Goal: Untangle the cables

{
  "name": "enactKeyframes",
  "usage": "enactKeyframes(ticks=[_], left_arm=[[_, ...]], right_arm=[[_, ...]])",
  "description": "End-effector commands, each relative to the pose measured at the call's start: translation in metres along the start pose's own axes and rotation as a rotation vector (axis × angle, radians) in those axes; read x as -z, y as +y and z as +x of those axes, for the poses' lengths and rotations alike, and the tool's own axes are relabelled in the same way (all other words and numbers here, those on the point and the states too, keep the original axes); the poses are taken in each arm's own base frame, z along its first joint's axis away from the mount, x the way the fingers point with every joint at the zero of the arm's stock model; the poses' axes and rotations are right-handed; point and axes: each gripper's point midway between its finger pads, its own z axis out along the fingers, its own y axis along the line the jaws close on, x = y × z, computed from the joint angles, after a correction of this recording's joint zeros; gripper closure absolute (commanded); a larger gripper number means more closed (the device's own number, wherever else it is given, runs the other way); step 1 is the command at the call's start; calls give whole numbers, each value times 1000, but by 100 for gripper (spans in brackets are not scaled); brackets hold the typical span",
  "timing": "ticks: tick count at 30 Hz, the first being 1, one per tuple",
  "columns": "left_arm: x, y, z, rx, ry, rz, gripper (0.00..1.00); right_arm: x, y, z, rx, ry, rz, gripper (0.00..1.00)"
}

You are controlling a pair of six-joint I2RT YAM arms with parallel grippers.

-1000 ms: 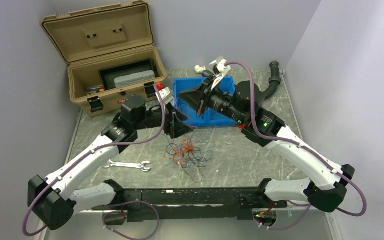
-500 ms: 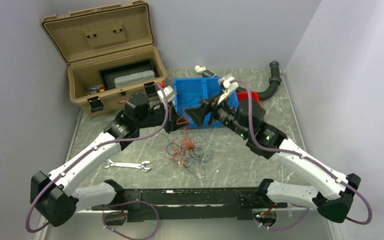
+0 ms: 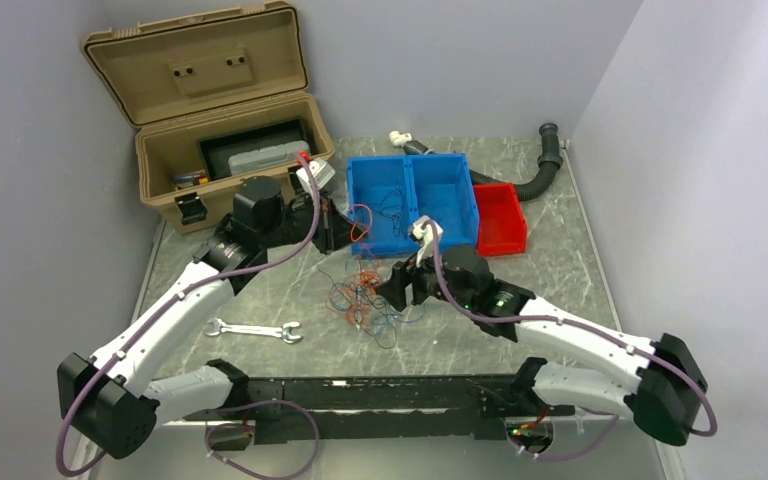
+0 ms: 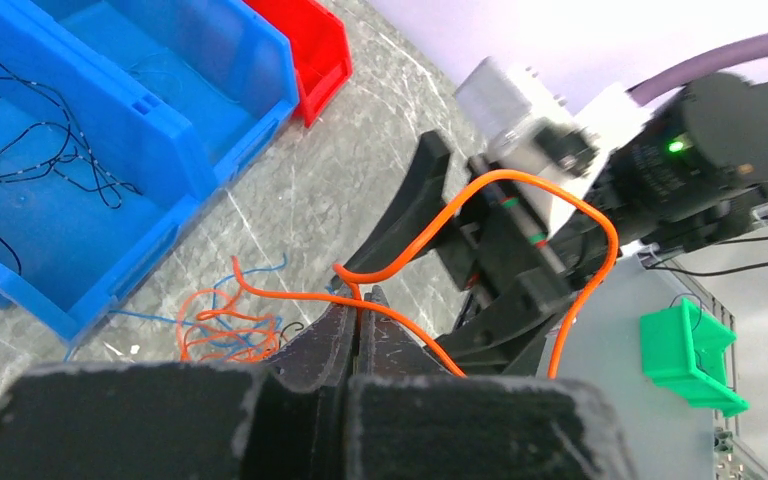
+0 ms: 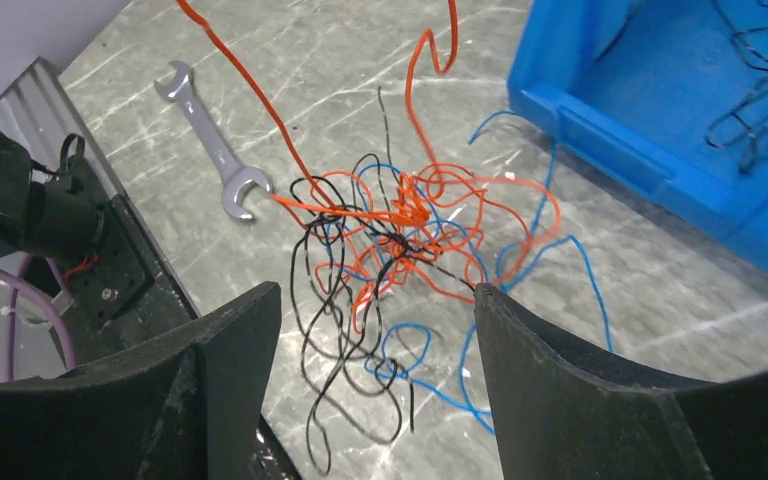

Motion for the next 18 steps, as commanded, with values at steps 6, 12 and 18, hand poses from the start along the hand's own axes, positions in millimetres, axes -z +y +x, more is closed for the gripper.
enactKeyframes(ticks=[6,12,18], left_arm=[[13,-26,-36,-33,-92,46,100],[20,-15,-48,-16,-121,-25,100],[79,56,-85,15,-214,-431,100]], right_arm=[[-58,27,-13,53,-33,-165,28],[-71,9,19,-34,14,-81,75],[-33,-47,51,-184,37,237,100]])
